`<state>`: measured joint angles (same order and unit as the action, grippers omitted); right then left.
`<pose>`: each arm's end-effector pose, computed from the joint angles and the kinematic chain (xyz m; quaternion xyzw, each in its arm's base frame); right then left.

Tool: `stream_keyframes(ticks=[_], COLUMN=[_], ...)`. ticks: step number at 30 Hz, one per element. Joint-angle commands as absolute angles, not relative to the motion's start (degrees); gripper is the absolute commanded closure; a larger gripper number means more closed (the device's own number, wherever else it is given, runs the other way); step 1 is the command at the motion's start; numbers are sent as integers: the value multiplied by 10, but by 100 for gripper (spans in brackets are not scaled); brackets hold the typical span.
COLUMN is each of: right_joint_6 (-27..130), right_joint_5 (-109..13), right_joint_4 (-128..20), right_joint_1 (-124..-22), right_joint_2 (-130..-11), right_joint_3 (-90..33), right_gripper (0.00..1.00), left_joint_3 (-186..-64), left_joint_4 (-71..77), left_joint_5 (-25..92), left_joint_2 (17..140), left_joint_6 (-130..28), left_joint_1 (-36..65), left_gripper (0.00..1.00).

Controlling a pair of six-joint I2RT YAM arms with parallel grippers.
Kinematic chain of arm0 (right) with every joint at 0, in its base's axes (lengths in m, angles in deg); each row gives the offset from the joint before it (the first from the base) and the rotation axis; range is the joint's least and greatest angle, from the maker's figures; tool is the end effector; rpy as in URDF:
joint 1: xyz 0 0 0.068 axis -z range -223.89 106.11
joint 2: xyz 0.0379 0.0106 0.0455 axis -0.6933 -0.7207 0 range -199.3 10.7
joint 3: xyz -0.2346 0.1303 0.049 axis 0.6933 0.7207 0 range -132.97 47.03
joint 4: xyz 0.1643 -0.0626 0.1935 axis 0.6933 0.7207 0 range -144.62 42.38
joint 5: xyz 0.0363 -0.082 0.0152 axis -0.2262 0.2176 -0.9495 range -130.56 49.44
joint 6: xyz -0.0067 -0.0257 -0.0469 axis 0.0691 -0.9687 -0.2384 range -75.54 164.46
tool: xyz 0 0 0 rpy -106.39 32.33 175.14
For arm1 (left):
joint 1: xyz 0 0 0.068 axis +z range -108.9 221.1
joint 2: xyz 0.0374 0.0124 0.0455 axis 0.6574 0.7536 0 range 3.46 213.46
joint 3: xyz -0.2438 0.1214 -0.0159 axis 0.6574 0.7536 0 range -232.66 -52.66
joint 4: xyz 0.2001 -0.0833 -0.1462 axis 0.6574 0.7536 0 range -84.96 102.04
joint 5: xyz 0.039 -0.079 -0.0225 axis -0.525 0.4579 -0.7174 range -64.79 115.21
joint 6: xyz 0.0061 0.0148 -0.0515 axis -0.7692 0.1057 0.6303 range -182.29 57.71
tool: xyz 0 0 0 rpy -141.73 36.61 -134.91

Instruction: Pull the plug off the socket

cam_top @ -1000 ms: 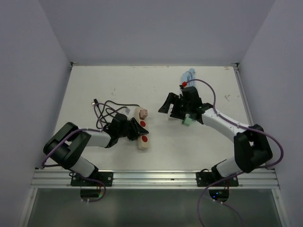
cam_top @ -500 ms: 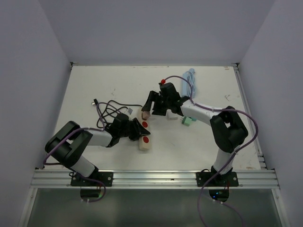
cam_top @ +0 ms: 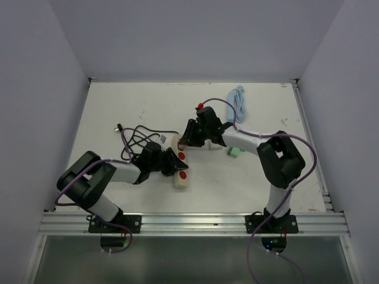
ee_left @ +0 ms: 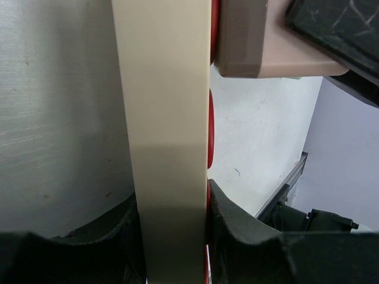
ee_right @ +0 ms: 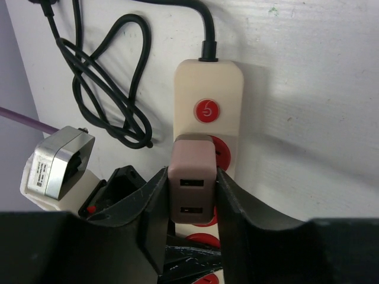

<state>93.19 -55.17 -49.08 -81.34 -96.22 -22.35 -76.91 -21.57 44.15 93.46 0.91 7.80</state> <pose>0.3175 0.2546 0.1903 0.0391 0.9105 0.3550 0.2087 0.2101 -0.1518 0.1108 -0.1616 0.8788 -0.4150 0.1713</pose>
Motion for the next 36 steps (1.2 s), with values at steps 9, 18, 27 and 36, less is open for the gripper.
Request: stream_keyframes(ticks=[9, 18, 27, 36], right_joint_6=[934, 942, 948, 969], right_joint_5=[-576, -593, -599, -605], right_joint_4=[-501, -501, -501, -522], right_joint_1=[-816, -816, -819, -827], right_joint_2=[-952, -926, -887, -877], right_joint_3=[-208, -176, -146, -139], right_gripper=[100, 100, 100, 100], left_joint_3=[-739, -745, -763, -775], left_joint_4=[-117, -109, -94, -93], left_joint_5=[410, 400, 380, 382], left_joint_2=[949, 952, 962, 977], left_joint_6=[-34, -32, -34, -31], left_joint_1=[69, 70, 69, 69], left_gripper=[60, 36, 36, 43])
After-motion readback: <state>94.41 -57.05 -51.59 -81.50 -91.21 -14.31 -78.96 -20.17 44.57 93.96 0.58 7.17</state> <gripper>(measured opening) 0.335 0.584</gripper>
